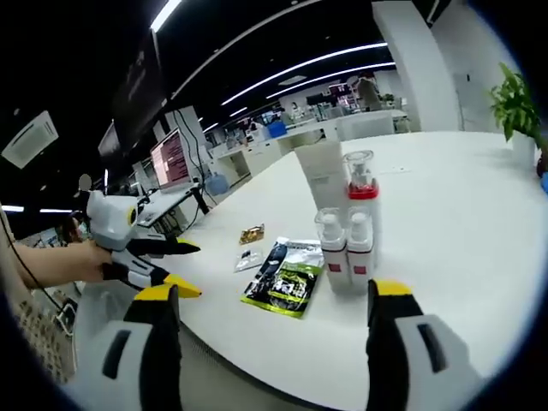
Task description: Arrange the skincare products in the storage area until every visible bottle or jar stands upright without overlapping.
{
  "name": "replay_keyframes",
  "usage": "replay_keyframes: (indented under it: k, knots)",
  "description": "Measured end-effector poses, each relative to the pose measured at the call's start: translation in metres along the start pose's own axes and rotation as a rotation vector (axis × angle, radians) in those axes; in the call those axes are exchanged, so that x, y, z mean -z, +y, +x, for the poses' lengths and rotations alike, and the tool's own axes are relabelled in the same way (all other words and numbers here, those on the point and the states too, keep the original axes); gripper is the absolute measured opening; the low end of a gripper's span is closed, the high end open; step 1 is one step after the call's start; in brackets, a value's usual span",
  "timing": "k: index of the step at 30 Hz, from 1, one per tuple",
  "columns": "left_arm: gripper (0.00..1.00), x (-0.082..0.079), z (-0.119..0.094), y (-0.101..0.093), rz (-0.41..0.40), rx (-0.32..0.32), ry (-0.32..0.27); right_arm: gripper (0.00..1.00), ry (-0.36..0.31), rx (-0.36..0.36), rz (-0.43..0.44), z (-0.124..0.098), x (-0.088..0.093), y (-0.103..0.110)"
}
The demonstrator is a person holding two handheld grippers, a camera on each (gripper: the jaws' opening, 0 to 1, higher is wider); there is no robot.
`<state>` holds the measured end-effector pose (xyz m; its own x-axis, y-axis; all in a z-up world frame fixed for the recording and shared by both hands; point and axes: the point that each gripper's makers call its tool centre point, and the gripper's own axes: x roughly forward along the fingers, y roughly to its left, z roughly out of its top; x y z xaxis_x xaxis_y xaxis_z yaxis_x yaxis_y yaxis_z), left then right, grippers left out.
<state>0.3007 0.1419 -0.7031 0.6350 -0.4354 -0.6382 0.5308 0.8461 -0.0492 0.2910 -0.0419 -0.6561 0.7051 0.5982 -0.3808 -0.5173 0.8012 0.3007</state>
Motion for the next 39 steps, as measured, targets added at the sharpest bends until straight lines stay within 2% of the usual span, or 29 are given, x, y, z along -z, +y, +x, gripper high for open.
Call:
replay_keyframes:
  k: [10,12,14,17,29,39]
  knots:
    - [0.82,0.011,-0.032,0.011,-0.07,-0.059,-0.018,0.91,0.024,-0.026,-0.036,0.0,0.003,0.006]
    - [0.82,0.008,-0.034,0.013,-0.079,-0.066,-0.022,0.91,0.019,-0.024,-0.029,0.0,0.002,0.005]
    - [0.82,0.002,-0.036,0.014,-0.082,-0.075,-0.054,0.91,0.017,-0.027,-0.032,0.0,0.002,0.006]
    - [0.84,0.003,-0.036,0.015,-0.075,-0.083,-0.055,0.91,0.025,-0.036,-0.052,0.002,0.003,0.009]
    - [0.84,0.01,-0.028,0.009,-0.05,-0.058,-0.006,0.9,0.008,-0.035,-0.051,0.001,0.001,0.008]
    - [0.84,0.024,-0.02,0.011,-0.012,-0.035,0.086,0.91,-0.012,-0.035,-0.088,-0.001,-0.002,0.012]
